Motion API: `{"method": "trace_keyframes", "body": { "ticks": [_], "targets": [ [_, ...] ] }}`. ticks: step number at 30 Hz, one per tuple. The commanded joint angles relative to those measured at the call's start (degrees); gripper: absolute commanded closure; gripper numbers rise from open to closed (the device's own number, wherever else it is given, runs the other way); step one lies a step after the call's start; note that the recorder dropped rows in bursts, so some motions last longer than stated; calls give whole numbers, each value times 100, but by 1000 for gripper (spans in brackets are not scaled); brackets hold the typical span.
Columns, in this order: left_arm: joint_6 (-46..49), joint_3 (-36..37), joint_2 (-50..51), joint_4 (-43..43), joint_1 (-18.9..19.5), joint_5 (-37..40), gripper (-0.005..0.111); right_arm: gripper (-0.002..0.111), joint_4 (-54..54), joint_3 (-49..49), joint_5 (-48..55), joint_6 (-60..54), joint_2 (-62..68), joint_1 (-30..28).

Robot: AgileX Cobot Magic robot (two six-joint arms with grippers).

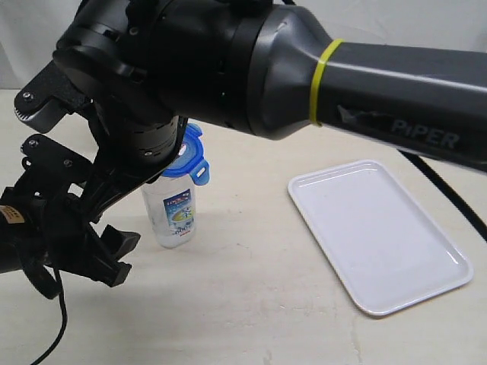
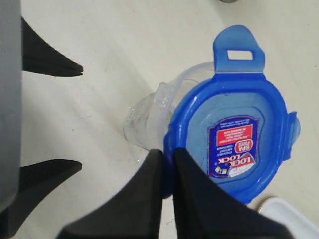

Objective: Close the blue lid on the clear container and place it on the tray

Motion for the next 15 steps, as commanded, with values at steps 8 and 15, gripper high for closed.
{"method": "trace_keyframes", "body": {
  "ticks": [8, 15],
  "targets": [
    [-49, 312, -391, -49, 614, -68, 40, 104, 2, 8, -37, 46, -78, -1],
    [-74, 497, -787, -439, 1241, -287, 45, 104, 2, 8, -76, 46, -78, -1]
  ]
}}
